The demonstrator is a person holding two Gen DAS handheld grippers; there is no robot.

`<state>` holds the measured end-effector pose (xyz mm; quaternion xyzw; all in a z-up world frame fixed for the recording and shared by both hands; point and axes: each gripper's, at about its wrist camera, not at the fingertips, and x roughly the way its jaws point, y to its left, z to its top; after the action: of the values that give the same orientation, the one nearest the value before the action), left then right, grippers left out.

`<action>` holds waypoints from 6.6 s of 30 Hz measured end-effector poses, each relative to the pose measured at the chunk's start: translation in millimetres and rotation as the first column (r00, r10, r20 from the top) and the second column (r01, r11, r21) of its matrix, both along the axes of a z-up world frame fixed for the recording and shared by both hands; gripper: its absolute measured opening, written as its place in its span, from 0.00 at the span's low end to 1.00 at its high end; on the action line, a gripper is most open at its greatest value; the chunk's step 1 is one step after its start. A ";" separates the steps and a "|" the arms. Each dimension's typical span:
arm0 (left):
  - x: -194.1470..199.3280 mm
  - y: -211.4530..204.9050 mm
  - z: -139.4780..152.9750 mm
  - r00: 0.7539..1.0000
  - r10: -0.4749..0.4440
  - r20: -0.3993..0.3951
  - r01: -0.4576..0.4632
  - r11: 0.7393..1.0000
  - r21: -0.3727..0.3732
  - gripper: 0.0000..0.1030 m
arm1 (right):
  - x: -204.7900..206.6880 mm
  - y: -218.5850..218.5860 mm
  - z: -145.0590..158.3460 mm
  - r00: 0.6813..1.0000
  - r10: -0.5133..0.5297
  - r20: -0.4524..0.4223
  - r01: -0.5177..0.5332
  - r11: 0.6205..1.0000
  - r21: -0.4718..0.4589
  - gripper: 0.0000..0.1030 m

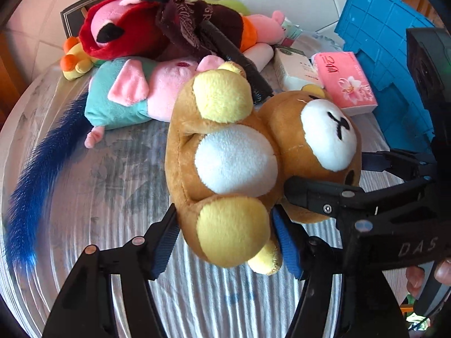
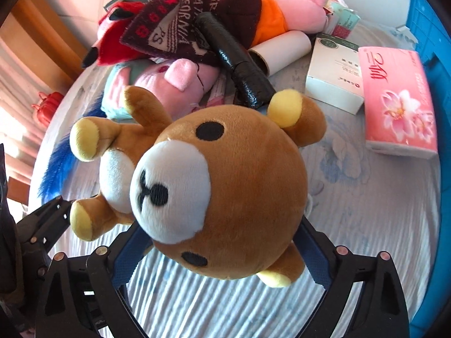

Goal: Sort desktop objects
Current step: 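Lift and carry the teddy bear with both grippers over the crate, then open both grippers to drop the teddy bear into the crate, then move both grippers back to the pile on the bed, then grasp the black rolled bag with the left gripper while the right grasps the pink tissue pack, then lift and carry the black roll and tissue pack over the crate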

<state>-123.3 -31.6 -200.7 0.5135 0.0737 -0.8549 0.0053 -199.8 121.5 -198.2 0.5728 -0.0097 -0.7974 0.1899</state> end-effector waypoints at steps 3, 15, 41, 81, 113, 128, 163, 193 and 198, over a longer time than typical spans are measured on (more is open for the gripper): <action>13.3 7.4 10.4 1.000 -0.009 -0.022 0.009 1.000 -0.014 0.62 | 13.5 6.1 8.6 1.000 0.004 -0.011 -0.004 1.000 -0.017 0.94; 61.4 36.0 65.6 0.985 -0.005 -0.172 0.000 0.999 -0.032 0.62 | 54.6 15.2 63.0 0.986 0.042 -0.163 -0.046 0.999 -0.018 0.93; 101.9 151.0 209.9 0.816 -0.148 -0.559 0.086 0.987 -0.135 0.62 | 148.6 112.2 227.9 0.830 -0.015 -0.558 0.020 1.000 0.002 0.92; 8.4 465.4 260.7 0.798 -0.529 -0.288 0.493 0.848 -0.193 0.62 | 203.7 418.6 272.8 0.692 -0.453 -0.563 0.499 0.863 -0.080 0.91; 56.9 203.5 253.6 0.884 -0.132 -0.448 0.102 0.991 -0.090 0.64 | 185.3 259.1 304.6 0.662 -0.264 -0.702 0.318 0.946 -0.056 1.00; 69.2 20.8 156.3 0.934 0.220 -0.282 -0.238 0.971 -0.030 0.64 | 119.9 114.0 244.1 0.767 -0.069 -0.638 0.096 0.995 0.007 1.00; -218.0 30.3 -21.2 0.983 0.179 -0.049 -0.183 0.980 -0.076 0.63 | -105.2 135.5 9.9 0.939 -0.240 -0.248 0.277 0.952 0.127 1.00; -97.5 43.7 -43.1 0.992 0.047 0.113 -0.041 0.998 -0.053 0.29 | -49.6 116.8 -10.9 0.992 -0.123 0.020 0.123 0.992 -0.001 1.00; -110.1 51.2 -44.5 0.994 0.050 0.096 -0.042 0.996 -0.083 0.29 | -58.1 107.2 -21.1 0.990 -0.143 -0.006 0.143 0.983 0.114 1.00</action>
<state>-233.4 19.6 -245.2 0.5522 0.0503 -0.8307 0.0495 -257.8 228.7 -219.3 0.5814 -0.0051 -0.8076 0.0990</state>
